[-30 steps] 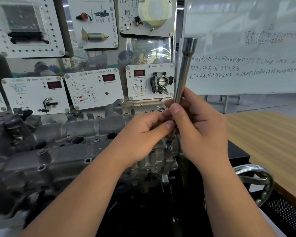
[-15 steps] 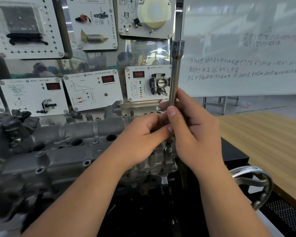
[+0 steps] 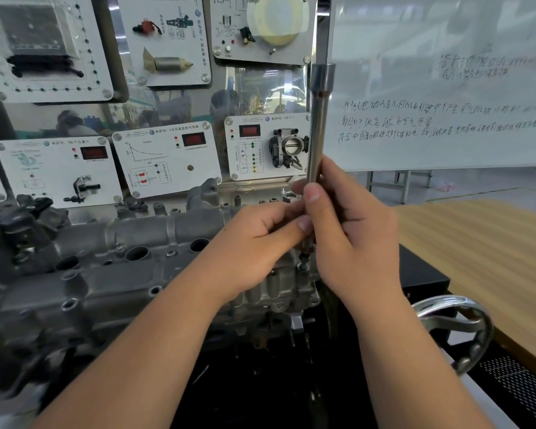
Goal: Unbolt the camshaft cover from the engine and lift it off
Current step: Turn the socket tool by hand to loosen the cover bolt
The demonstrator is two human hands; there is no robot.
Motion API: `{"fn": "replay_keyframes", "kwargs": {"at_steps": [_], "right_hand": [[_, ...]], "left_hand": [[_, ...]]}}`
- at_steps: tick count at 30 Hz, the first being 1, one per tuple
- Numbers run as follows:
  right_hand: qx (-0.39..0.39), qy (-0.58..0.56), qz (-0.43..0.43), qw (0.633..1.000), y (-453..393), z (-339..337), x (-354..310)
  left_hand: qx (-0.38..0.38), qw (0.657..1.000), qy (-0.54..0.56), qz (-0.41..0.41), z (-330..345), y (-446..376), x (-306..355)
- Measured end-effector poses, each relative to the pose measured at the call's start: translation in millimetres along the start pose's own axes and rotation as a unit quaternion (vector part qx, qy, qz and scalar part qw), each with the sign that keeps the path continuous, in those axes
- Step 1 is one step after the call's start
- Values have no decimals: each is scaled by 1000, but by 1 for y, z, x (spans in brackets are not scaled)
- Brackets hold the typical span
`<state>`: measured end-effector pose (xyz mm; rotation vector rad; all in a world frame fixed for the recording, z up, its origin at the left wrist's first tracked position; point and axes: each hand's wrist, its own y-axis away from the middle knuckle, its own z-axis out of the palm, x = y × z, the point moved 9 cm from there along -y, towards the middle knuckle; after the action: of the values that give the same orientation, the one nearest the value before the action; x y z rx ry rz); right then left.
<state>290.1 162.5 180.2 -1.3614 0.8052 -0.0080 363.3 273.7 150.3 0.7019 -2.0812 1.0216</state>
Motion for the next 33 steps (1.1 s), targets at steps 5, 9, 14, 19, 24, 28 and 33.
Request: {"fn": "replay_keyframes", "kwargs": {"at_steps": [5,9,14,19,24,28,33], "right_hand": [[-21,-17,2,1000,0,3,-2],[10,-29,17,999,0,0,2],[25,5,-7,1000,3,-1,-2],[0,-16,-4,1000,1,3,-2],[5,-39,31,999,0,2,4],[22,-21,24,999,1,0,2],[-11,-15,2,1000,2,6,-3]], "left_hand": [[5,1000,6,9,0,1,2],[27,999,-12,22,0,-1,3],[-9,1000,23,19,3,0,4],[-32,998,53,20,7,2,6],[14,999,-14,43,3,-2,6],[15,999,3,30,2,-1,3],[-25,999,35,12,4,2,1]]}}
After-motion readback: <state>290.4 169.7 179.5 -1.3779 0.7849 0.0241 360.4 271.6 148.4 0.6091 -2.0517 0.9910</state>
